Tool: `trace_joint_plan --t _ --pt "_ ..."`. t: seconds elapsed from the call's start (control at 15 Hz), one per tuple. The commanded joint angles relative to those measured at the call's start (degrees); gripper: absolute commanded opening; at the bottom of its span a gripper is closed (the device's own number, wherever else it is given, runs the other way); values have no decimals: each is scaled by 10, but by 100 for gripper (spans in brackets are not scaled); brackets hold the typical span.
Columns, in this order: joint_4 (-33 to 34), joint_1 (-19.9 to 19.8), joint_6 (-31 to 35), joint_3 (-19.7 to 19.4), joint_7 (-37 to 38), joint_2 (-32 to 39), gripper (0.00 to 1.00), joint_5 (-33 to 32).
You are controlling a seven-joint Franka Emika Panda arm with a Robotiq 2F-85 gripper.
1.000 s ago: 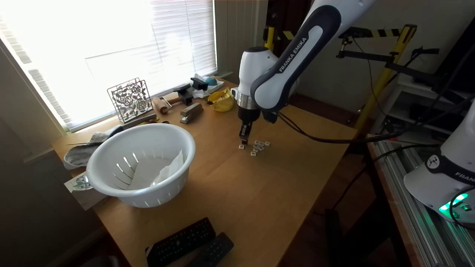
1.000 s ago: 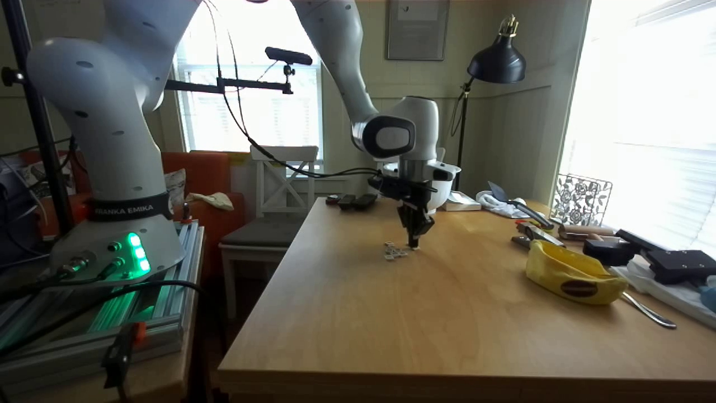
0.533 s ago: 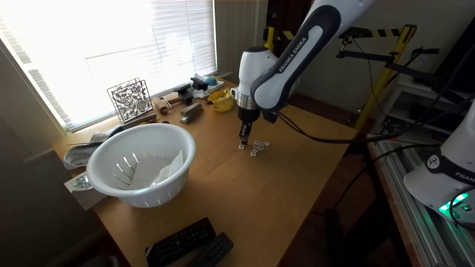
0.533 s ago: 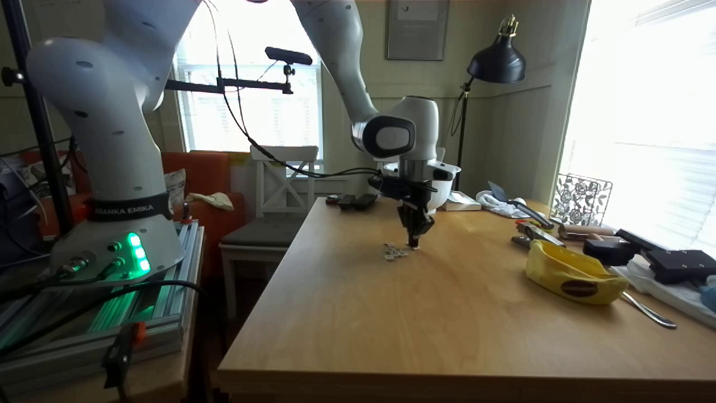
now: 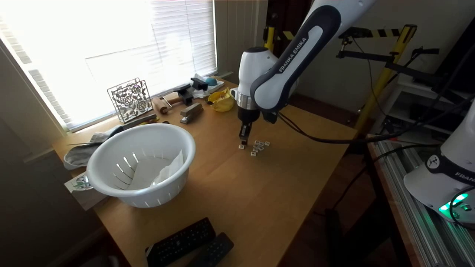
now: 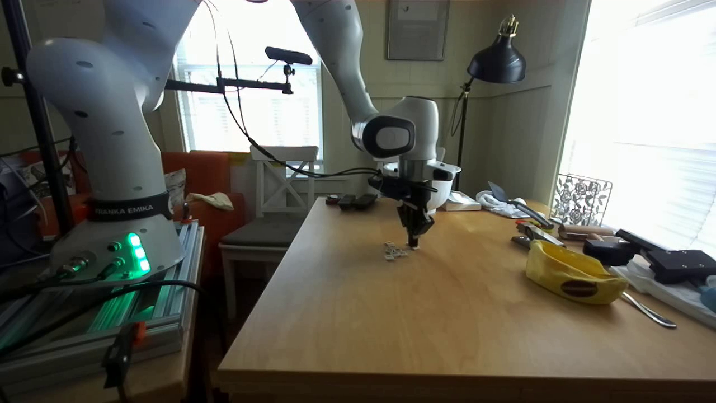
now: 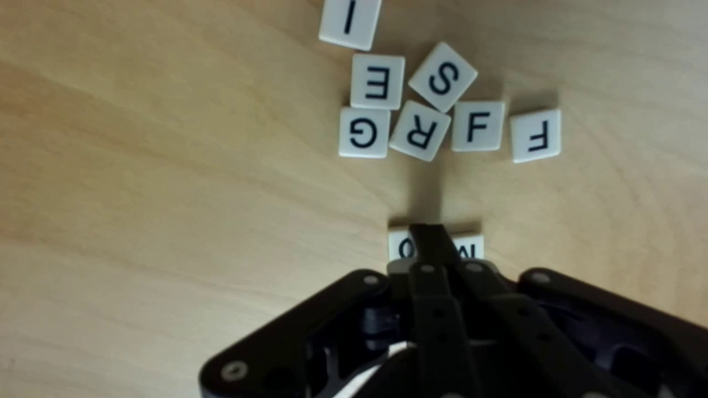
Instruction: Create the word 'More' with the tiles.
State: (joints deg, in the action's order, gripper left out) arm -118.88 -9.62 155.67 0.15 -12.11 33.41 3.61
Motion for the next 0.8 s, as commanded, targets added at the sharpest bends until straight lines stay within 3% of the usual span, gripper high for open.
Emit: trace_joint_plan --t 0.0,0.73 --pt "16 -9 -1 12 -10 27 0 0" --pt "-25 -21 37 20 -22 -18 0 5"
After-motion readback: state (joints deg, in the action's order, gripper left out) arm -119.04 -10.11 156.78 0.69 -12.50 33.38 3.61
